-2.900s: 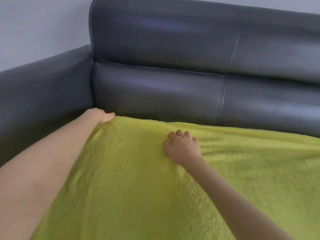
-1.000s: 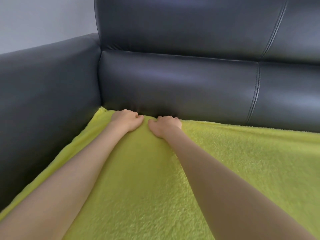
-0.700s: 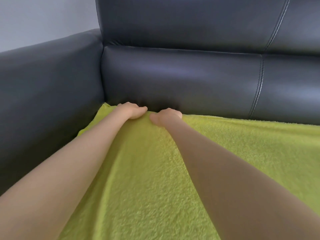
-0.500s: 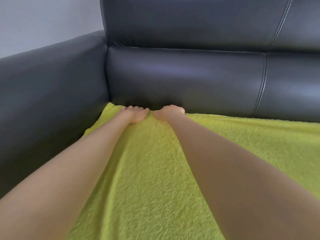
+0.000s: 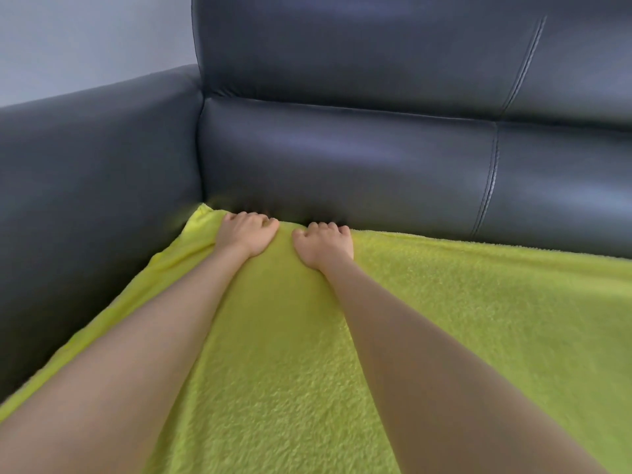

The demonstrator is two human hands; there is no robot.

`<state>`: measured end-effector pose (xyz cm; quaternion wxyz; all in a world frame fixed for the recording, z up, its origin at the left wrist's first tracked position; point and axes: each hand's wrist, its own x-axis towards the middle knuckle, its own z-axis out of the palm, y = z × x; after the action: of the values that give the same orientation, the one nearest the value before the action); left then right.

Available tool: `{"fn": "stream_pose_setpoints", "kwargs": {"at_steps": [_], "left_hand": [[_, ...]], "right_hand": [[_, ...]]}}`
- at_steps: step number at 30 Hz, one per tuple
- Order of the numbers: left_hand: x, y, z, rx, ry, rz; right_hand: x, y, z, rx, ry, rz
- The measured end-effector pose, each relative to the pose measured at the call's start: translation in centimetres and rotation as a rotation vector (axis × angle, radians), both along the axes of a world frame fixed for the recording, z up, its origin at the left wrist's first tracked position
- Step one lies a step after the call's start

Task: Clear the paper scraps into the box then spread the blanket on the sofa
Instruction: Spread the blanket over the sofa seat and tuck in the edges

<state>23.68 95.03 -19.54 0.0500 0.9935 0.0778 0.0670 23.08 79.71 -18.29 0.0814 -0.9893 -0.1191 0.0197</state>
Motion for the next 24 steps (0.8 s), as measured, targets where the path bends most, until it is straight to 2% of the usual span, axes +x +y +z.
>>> {"fn": "stream_pose_setpoints", "kwargs": {"at_steps": [5, 8, 13, 15, 17, 19, 22, 24], "left_hand": [[0.1, 0.0, -0.1, -0.02, -0.028, 0.002], [-0.4, -0.3, -0.1, -0.063, -0.11, 0.028], [-1.8, -0.1, 1.7, -0.113, -0.467, 0.157], [-2.3, 0.0, 2.8, -0.159, -0.636, 0.148], [-2.3, -0.5, 3.5, -0.189, -0.706, 0.1], [-1.9, -1.5, 3.6, -0.211, -0.657, 0.036], [-1.2, -2.8, 2.4, -0.271, -0.446, -0.082], [-1.1, -3.0, 1.8, -0.349, -0.403, -0.114]], "right_hand": [[0.3, 0.0, -0.6, 0.007, -0.034, -0.009], [0.4, 0.0, -0.6, 0.009, -0.053, -0.005], [0.5, -0.1, -0.9, 0.024, -0.088, -0.011], [0.4, -0.1, -0.9, 0.031, -0.09, -0.008], [0.2, 0.0, -0.9, 0.034, -0.095, -0.008], [0.2, 0.0, -0.8, 0.038, -0.093, -0.015], [0.1, -0.1, -0.6, 0.032, -0.094, -0.009], [0.1, -0.1, -0.5, 0.038, -0.083, -0.007]]}}
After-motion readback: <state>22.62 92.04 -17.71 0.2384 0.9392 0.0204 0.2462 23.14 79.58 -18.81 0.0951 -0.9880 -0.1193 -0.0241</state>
